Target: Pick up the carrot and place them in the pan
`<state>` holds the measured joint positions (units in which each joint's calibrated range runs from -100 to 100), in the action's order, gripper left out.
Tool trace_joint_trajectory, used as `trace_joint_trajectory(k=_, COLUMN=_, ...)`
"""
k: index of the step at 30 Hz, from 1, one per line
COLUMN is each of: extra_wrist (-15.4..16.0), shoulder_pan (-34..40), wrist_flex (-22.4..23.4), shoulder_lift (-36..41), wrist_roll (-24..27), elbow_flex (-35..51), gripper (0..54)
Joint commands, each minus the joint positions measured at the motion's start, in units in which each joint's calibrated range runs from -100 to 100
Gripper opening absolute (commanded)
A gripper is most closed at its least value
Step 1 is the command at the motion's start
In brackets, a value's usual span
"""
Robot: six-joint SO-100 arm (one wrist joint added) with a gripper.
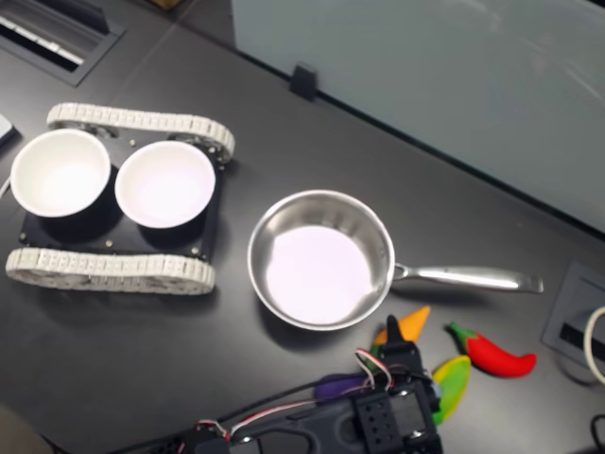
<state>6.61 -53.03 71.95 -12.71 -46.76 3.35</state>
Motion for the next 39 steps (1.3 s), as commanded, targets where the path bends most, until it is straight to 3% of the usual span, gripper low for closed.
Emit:
trace_joint_trajectory(k=1, extra_wrist=-1.0, shoulder_pan=0.8, wrist_flex=-0.1, shoulder_lift=-0.8, wrist_roll=0.3, elbow_flex=5.8, gripper=32.9)
trace_joint_trajectory(k=16, extra_wrist=-3.4, shoulder_pan=3.0, wrist_flex=1.0, shoulder_lift=-3.4, wrist_roll=0.2, elbow_flex=7.8, gripper=24.2)
trace_joint_trajectory(k=22, extra_wrist=-3.5, shoulder_pan=2.9, wrist_flex=1.2, shoulder_lift=-3.7, wrist_roll=0.5, elbow_flex=8.1, gripper=8.7)
trace_joint_trajectory(k=27, extra_wrist=-3.5, shoulder_pan=2.9, wrist_flex=1.2, shoulder_lift=-3.6, wrist_roll=0.1, elbow_flex=8.0, gripper=7.3)
trace_joint_trajectory(k=32, extra_wrist=-3.8, shoulder_pan=3.1, wrist_flex=1.2, shoulder_lift=-3.5, wrist_roll=-0.4, elbow_flex=7.5, gripper=0.8)
trace_joint_trajectory(k=39, extra_wrist=-3.8, shoulder_pan=2.6, wrist_flex=1.1, shoulder_lift=-3.3, wrist_roll=-1.3, elbow_flex=7.0, gripper=0.6)
